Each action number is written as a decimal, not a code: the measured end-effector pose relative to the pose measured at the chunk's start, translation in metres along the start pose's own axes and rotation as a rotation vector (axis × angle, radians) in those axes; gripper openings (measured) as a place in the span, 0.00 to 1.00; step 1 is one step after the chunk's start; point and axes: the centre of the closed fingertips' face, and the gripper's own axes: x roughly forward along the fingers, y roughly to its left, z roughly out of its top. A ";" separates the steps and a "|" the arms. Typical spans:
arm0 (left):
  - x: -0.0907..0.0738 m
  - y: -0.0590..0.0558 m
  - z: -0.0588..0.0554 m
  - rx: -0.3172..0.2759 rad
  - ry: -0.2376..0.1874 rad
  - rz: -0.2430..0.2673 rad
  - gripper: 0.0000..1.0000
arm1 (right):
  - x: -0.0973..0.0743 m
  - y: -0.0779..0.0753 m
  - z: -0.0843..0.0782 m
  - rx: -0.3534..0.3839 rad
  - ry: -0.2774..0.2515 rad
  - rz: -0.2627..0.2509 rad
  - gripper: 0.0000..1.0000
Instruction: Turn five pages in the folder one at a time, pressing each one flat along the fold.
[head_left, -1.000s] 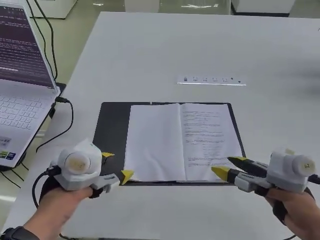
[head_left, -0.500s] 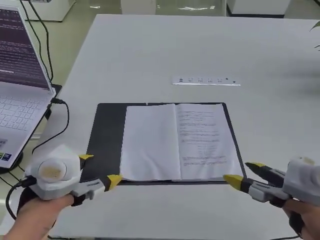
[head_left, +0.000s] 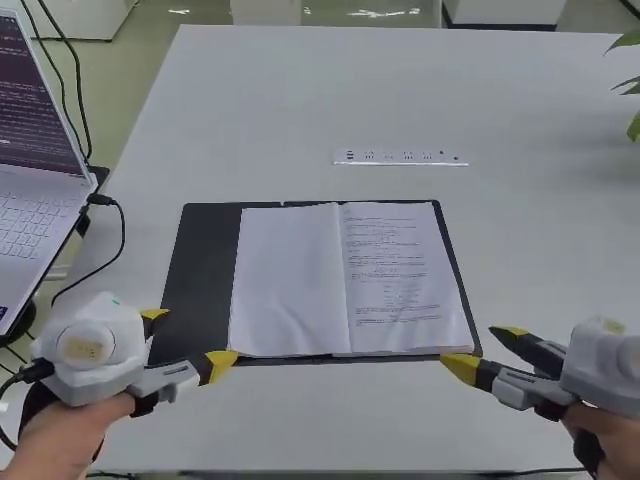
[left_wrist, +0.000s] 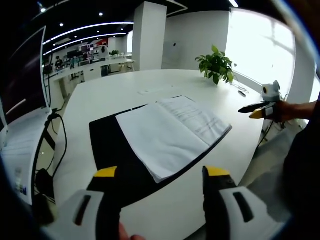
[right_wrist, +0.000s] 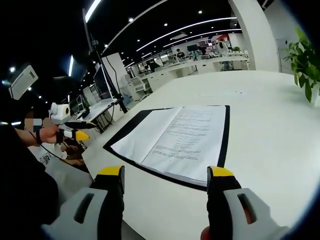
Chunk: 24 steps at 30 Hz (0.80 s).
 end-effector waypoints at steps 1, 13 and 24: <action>0.000 -0.001 0.000 0.003 0.002 -0.001 0.66 | -0.001 0.000 -0.001 0.002 0.003 0.001 0.66; 0.006 -0.010 0.000 0.040 0.027 -0.020 0.66 | -0.006 0.000 -0.004 0.023 -0.008 0.000 0.65; 0.037 -0.047 0.016 0.097 0.047 -0.111 0.66 | -0.014 -0.006 0.000 0.046 -0.033 -0.020 0.65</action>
